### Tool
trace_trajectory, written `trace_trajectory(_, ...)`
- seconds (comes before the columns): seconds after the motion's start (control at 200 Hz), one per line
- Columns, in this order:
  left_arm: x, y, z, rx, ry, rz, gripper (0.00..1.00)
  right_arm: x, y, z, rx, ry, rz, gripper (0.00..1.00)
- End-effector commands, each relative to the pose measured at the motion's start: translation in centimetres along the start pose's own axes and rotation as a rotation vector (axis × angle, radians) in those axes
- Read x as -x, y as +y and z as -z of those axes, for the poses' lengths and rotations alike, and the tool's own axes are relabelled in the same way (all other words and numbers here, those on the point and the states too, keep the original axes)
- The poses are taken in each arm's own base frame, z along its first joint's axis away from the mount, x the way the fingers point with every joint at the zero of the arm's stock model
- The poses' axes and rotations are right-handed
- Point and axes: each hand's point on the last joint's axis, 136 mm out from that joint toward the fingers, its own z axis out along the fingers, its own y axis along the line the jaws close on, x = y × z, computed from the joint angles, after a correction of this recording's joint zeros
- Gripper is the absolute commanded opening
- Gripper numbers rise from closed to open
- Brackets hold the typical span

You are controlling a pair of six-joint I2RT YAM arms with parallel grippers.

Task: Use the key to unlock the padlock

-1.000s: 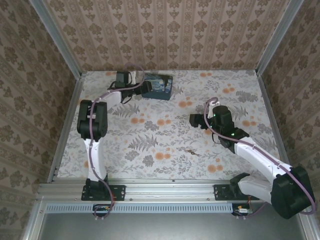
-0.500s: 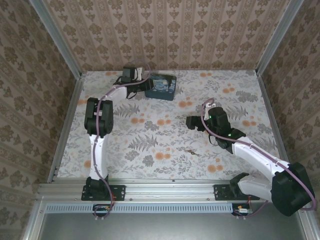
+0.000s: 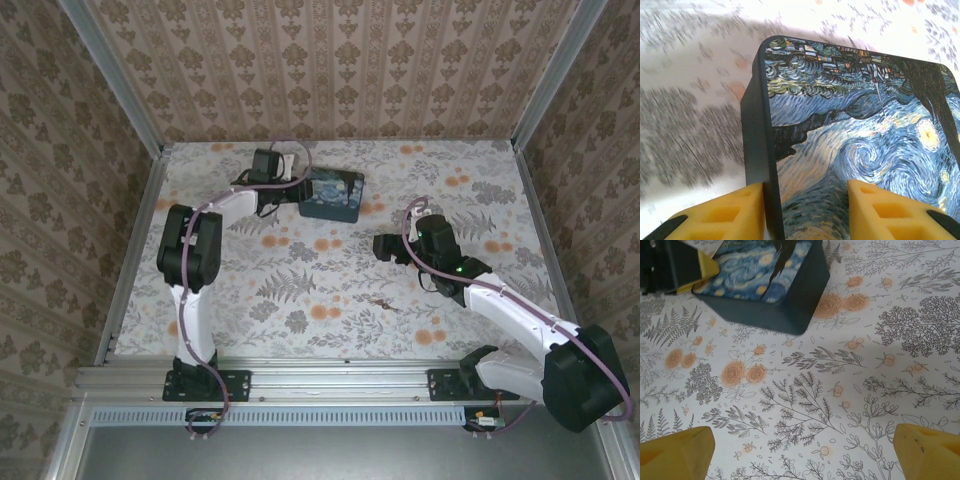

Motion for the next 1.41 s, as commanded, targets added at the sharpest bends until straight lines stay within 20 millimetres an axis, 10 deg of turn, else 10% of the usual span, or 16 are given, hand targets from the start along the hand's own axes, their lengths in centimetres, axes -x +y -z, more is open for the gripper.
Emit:
trace_trajectory(0.0,-9.6,-0.4,-0.1,0.021,0.246,-0.002,0.43,1.0,0.1,0.0,-0.020,-0.013,-0.017,0.94)
trace_trajectory(0.14,-12.4,-3.7,1.3,0.001,0.288,-0.047,0.51,1.4,-0.7,-1.0,-0.064,-0.015,0.008,0.96)
trace_trajectory(0.425,-7.0,-6.8,8.7,0.049,0.162,-0.077,0.77,3.6,-1.1,-5.3,-0.037,0.038,0.091,1.00)
trace_trajectory(0.6,-11.5,-10.2,11.0,-0.038,0.250,-0.039,0.77,5.2,-1.0,-8.1,0.088,0.062,0.065,1.00)
trace_trajectory(0.89,-16.4,-16.0,9.2,-0.309,0.286,0.096,0.78,5.6,0.3,-12.7,0.223,0.105,0.093,0.99)
trace_trajectory(1.07,-14.4,-15.4,6.2,-0.309,0.205,0.148,0.79,4.5,2.0,-13.0,0.341,0.145,0.091,0.96)
trace_trajectory(1.4,-9.1,-11.1,4.6,-0.283,0.061,0.212,0.79,1.1,4.9,-7.5,0.423,0.140,0.023,0.93)
